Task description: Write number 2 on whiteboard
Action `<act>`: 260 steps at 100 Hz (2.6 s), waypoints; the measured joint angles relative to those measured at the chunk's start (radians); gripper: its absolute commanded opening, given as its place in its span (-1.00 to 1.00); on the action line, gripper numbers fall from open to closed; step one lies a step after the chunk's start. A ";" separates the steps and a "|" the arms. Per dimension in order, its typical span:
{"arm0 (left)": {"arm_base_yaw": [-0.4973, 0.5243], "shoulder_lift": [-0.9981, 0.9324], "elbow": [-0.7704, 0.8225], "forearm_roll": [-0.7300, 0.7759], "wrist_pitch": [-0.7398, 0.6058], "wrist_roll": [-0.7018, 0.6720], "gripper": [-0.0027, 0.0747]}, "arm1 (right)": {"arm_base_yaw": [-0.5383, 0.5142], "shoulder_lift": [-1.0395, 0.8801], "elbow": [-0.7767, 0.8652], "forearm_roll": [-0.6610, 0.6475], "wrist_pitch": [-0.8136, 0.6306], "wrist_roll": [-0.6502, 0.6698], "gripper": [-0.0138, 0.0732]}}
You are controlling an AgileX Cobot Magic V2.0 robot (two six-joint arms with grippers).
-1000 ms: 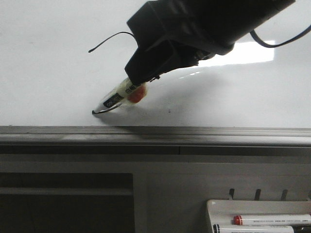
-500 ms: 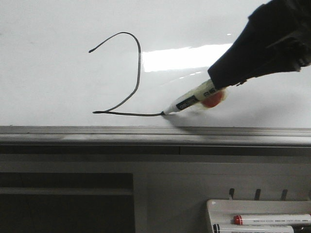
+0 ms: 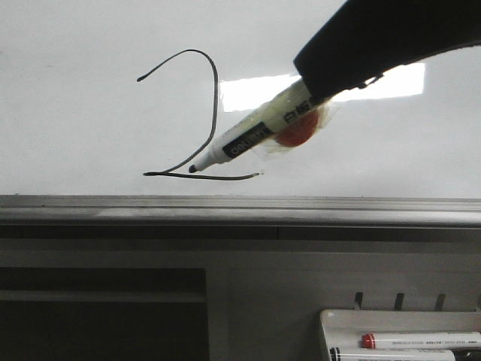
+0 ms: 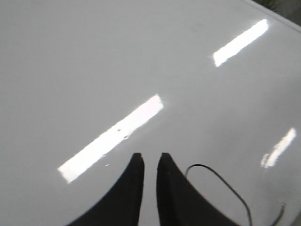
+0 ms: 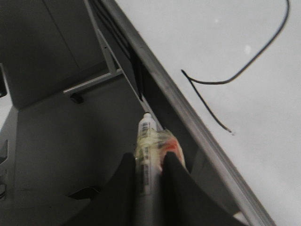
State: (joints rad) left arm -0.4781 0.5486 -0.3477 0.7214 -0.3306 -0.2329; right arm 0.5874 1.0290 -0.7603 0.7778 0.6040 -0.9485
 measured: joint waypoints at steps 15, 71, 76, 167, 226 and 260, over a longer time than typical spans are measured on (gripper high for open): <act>-0.116 0.109 0.015 0.032 -0.025 -0.001 -0.15 | 0.037 0.000 -0.007 -0.006 -0.019 0.000 -0.80; -0.247 0.552 -0.076 0.131 -0.084 0.003 -0.15 | 0.042 0.000 -0.010 -0.011 -0.021 0.000 -0.80; -0.247 0.566 -0.076 0.133 -0.084 0.003 -0.15 | 0.044 0.000 -0.010 -0.011 -0.020 0.000 -0.80; -0.247 0.598 -0.078 0.188 -0.140 0.003 -0.65 | 0.122 0.051 -0.036 -0.002 -0.082 0.000 -0.80; -0.244 0.598 -0.080 0.005 -0.160 0.011 -0.98 | 0.124 0.052 -0.038 0.004 -0.291 -0.004 0.80; -0.034 0.600 -0.085 -0.820 -0.036 -0.013 -0.98 | 0.124 -0.055 -0.038 0.025 -0.578 -0.004 0.52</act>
State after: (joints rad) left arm -0.5116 1.1484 -0.4329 -0.0991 -0.3668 -0.2457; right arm 0.7110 0.9736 -0.7986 0.8023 0.0256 -0.9526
